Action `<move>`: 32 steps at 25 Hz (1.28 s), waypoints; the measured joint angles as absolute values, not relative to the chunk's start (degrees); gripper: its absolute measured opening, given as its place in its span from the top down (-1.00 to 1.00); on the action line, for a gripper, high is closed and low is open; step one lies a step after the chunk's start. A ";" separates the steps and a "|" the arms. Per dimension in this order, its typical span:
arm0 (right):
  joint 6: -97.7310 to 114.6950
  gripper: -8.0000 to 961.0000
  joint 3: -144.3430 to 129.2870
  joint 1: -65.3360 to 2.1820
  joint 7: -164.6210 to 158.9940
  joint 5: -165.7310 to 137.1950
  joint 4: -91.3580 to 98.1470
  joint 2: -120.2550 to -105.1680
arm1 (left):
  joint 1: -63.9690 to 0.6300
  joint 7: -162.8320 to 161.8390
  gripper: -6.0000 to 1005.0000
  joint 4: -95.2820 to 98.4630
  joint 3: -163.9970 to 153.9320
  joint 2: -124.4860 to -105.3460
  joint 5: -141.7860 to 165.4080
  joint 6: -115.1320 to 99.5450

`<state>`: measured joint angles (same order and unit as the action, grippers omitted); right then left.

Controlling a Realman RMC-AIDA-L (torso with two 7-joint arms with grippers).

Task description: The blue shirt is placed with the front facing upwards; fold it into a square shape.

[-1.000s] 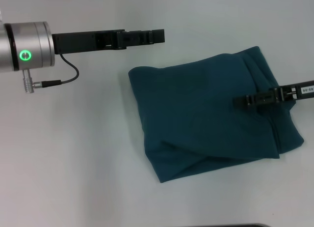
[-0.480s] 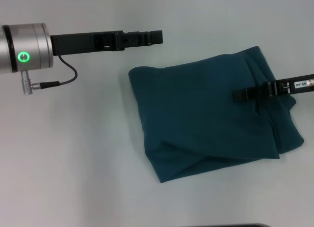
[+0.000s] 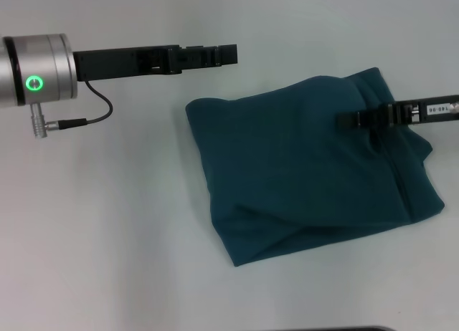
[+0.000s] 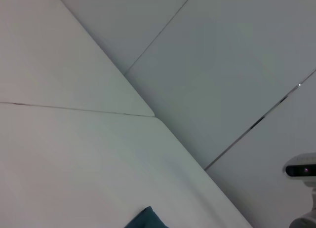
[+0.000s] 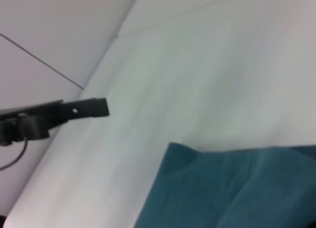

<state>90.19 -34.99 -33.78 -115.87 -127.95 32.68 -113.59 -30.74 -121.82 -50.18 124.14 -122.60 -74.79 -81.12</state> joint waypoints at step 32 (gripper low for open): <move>80.72 0.91 -35.76 -34.87 -113.90 -121.82 32.85 -114.48 | -30.84 -120.58 -0.91 -48.51 125.15 -122.43 -74.79 -81.20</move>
